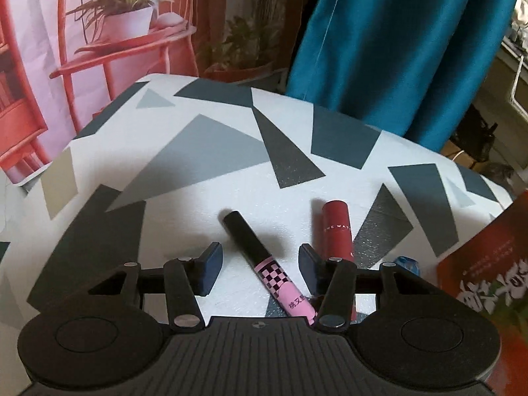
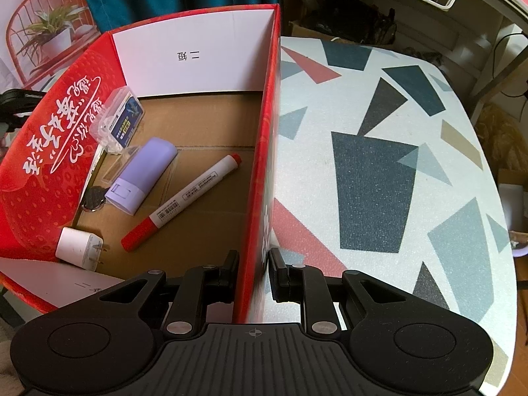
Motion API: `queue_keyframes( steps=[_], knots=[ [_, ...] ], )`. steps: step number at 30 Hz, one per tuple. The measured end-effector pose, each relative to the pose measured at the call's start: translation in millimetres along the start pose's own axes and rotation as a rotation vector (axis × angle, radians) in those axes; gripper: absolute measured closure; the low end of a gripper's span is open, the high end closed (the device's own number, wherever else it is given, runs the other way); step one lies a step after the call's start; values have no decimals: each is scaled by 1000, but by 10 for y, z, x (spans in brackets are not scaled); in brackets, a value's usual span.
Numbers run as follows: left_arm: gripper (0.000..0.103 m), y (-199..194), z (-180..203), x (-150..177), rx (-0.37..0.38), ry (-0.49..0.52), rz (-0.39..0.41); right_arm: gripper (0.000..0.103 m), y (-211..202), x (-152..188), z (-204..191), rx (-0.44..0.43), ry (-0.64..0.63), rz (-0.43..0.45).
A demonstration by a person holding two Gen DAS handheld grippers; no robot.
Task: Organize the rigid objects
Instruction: 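Bring the open left tool back over the pink-checkered black pen, then close the left tool on the pink-checkered pen and lift it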
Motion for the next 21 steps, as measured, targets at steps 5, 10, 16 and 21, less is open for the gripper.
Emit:
queue_keyframes(
  steps=[5,10,16,21],
  knots=[
    [55,35,63,74,-13,30,-15,84,1,1,0,-1,0,0],
    [71,-9,50,145,-9,62,-13,84,2,-2,1,1,0,0],
    [78,-119,77,325,9,175,-18,84,-2,-2,-3,3,2,3],
    [86,-302,80,591,77,279,-29,84,-3,-1,0,4,3,3]
  ],
)
Point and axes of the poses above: each gripper's, at about its wrist camera, not at the fingertips, and y roughly the way its jaws point, z to its right, x to its underside, the point moved 3 cm from there along y, roughly the way its jaws point, and after that the axes turned 5 degrees about y, right-handed, at the moved point
